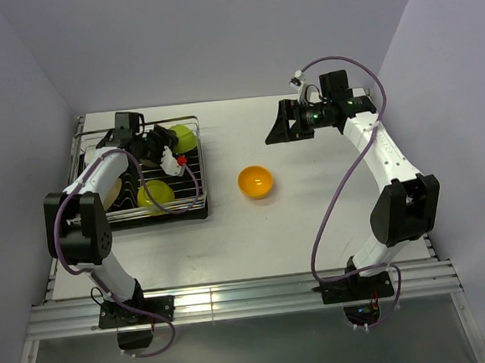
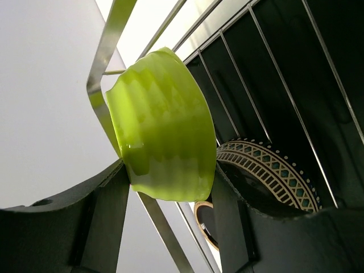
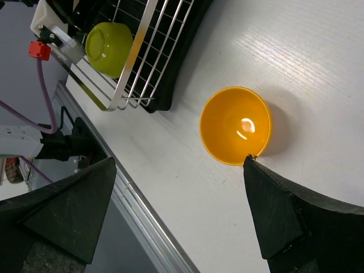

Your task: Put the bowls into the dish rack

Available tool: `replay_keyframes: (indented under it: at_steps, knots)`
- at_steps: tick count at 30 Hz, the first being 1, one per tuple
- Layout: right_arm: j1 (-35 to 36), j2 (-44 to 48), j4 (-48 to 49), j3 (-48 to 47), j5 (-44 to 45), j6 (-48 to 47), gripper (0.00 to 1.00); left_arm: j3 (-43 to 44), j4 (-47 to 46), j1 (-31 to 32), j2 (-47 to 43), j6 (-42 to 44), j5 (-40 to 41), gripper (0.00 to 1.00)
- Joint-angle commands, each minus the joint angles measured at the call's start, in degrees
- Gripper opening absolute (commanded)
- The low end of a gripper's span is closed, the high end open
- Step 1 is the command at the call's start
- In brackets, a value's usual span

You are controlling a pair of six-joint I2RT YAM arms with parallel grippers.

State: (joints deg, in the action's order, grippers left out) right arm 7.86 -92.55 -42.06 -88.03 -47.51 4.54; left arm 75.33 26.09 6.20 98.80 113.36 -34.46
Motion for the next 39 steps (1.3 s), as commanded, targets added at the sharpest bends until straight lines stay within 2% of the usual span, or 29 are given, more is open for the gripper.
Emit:
replay_keyframes:
  at_steps: [1,8,14,20,21,23,24,26,28,32,33,39]
  knots:
    - [-0.7,-0.5,-0.7,-1.3,-1.2,-1.0,1.00,0.3,-2.2,0.7,0.6,35.1,0.2,0.02]
    - [-1.0,-0.7,-0.9,-0.8,-1.3,-1.4,1.00,0.0,-2.4,1.4,1.2,35.1,1.4,0.04]
    - [-1.2,-0.9,-1.1,-0.8,-1.2,-1.5,1.00,-0.6,-3.3,2.0,1.7,35.1,1.4,0.13]
    - [-1.5,-0.9,-1.4,-1.0,-1.2,-1.8,1.00,-1.2,-3.6,2.2,1.7,35.0,1.8,0.36]
    - [-1.5,-1.0,-1.4,-0.9,-1.2,-1.8,1.00,-1.1,-3.6,2.2,1.7,35.0,1.8,0.44]
    - [-1.6,-1.0,-1.4,-1.1,-1.3,-1.7,1.00,-1.1,-3.4,2.2,1.7,35.0,1.9,0.51]
    - [-1.5,-1.0,-1.4,-1.2,-1.2,-1.8,1.00,-0.9,-3.1,2.2,1.7,35.0,1.6,0.58]
    - [-1.6,-1.1,-1.4,-1.4,-1.2,-1.7,1.00,-0.6,-2.3,2.2,1.5,35.0,1.5,0.60]
    - [-1.6,-1.1,-1.4,-1.4,-1.1,-1.7,1.00,-0.4,-1.9,2.2,1.2,35.0,1.5,0.72]
    - [-1.6,-0.8,-1.4,-1.3,-1.0,-1.5,1.00,0.3,-0.2,2.2,0.9,34.9,1.6,0.78]
    - [-1.7,-0.7,-1.4,-1.3,-1.0,-1.6,1.00,0.3,-0.1,2.2,0.7,35.0,1.7,0.93]
    - [-1.7,-0.4,-1.5,-1.4,-1.0,-1.7,1.00,1.1,1.8,2.1,-0.1,35.0,2.1,1.00]
